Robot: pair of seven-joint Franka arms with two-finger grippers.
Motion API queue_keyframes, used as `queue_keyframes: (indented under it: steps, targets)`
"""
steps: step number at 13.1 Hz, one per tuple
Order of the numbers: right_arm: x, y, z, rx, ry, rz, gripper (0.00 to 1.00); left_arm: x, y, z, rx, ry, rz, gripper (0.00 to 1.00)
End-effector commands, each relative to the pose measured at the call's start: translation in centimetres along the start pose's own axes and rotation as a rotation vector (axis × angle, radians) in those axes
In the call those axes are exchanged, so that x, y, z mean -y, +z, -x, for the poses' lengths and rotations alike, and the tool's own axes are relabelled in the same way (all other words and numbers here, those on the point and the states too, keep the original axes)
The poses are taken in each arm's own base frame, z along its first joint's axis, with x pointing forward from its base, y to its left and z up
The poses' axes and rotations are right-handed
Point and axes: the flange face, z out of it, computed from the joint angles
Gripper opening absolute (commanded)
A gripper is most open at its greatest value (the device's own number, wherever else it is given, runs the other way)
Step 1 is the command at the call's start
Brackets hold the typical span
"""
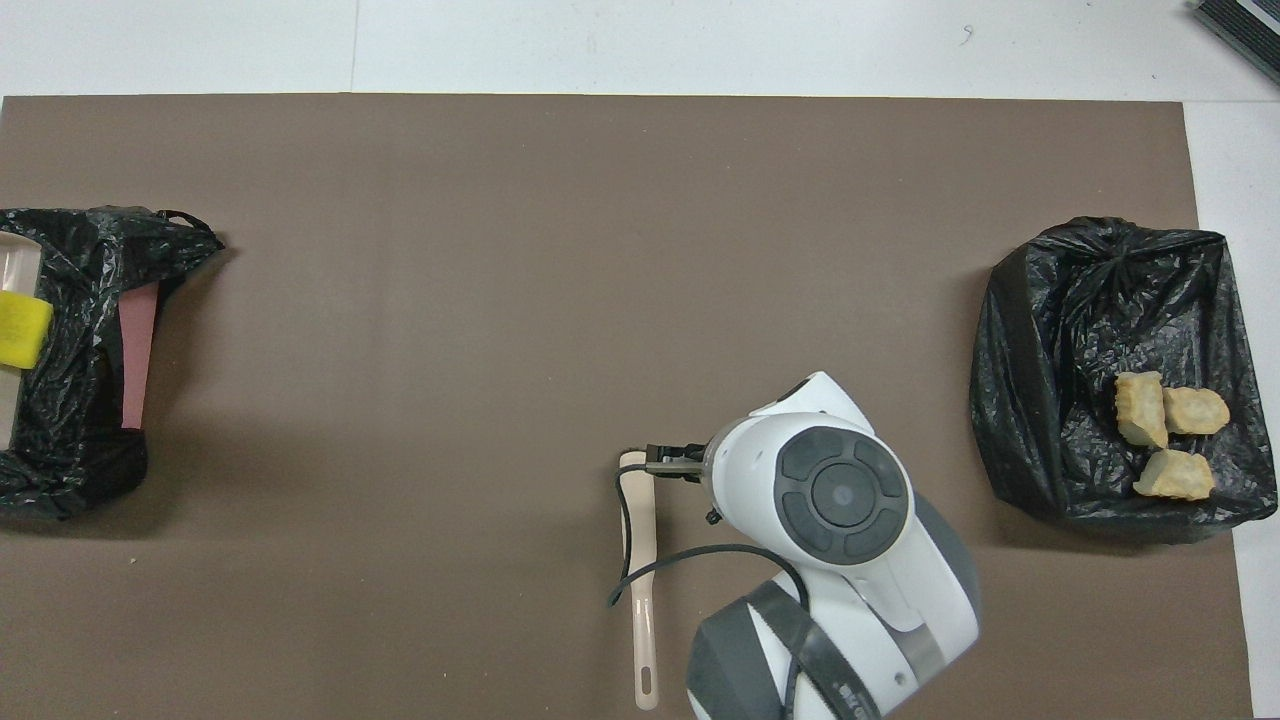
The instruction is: Sweep and dump trash in bin
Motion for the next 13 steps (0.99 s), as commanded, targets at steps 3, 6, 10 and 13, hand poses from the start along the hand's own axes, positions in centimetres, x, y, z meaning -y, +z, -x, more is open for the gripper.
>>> queue_keyframes:
  steps: [3, 6, 10, 13]
  targets:
    - [-5.4, -5.3, -5.9, -0.054, -0.037, 0.038, 1.0, -1.9, -0.9, 1.5, 0.211, -0.022, 0.009, 0.0]
    - [-10.0, -7.8, -8.9, -0.059, -0.091, 0.05, 1.0, -2.1, -1.6, 2.8, 0.371, 0.031, 0.015, 0.0]
    - [-17.9, -12.1, -12.2, -0.039, -0.07, 0.074, 1.0, -2.2, -3.2, 2.5, 0.406, -0.025, 0.014, 0.0]
    - [-22.5, -15.2, -13.2, -0.018, -0.116, 0.084, 1.0, -1.0, -5.6, -0.8, 0.397, -0.06, 0.019, 0.0]
